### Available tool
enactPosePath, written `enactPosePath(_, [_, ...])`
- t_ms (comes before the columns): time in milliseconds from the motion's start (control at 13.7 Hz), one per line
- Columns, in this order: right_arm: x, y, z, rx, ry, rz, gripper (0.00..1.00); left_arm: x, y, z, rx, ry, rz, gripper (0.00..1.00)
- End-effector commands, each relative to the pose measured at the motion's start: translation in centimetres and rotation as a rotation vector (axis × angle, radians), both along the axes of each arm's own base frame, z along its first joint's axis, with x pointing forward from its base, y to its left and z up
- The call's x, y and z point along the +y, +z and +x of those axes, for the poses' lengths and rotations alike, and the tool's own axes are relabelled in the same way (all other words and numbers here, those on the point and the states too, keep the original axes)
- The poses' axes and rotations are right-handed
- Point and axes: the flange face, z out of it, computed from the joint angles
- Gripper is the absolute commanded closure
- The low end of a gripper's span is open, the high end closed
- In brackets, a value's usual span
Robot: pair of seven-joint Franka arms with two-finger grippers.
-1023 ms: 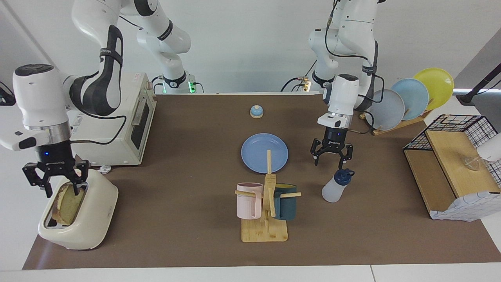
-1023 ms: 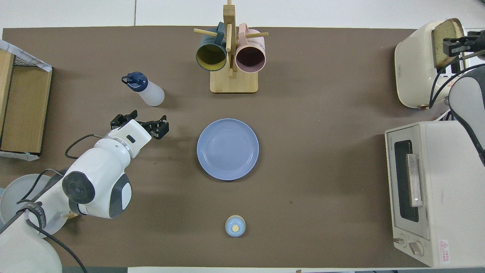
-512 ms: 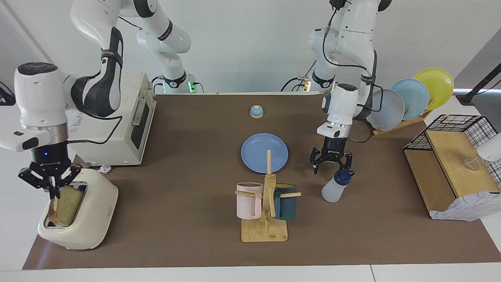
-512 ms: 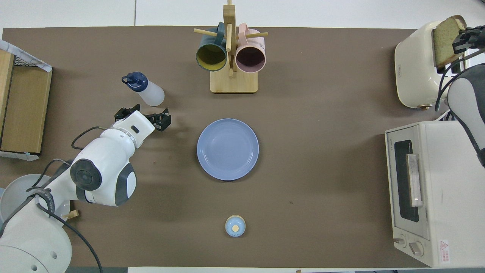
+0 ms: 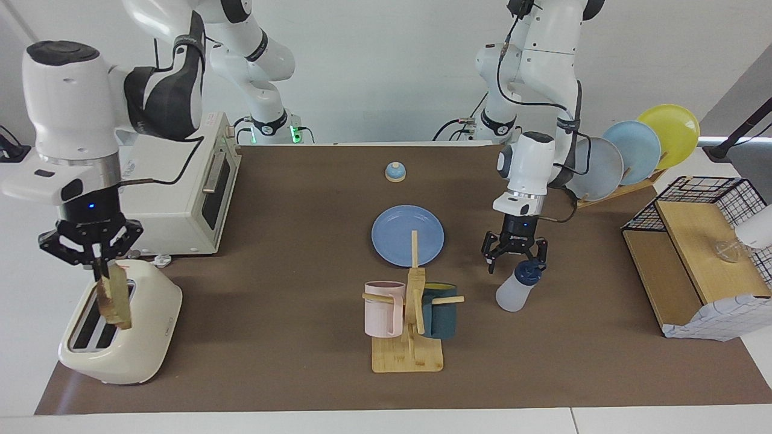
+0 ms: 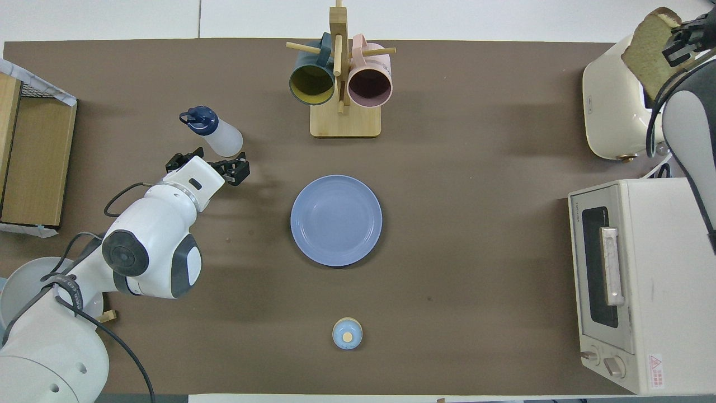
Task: Put bread on plate and add seasoning
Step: 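Carry the toast to the blue plate with the right gripper while the left lifts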
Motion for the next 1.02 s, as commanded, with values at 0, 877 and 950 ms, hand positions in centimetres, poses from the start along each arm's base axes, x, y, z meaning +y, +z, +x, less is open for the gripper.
enactPosePath(0, [6.4,2.9,-2.9,0.066,0.072,-0.015,1.0,-0.8,-0.6,0.9,-0.03,0.03,-0.017,0.0])
enactPosePath(877, [29.4,-2.2,-14.1,0.191,-0.139,0.196,1.0,-0.5,-0.9,3.0,-0.07,0.079,-0.022,0.0])
enactPosePath(950, [31.0,-3.2,-14.9,0.187,-0.146,0.209,1.0,-0.4,-1.0,3.2,-0.075,0.082,-0.022,0.0])
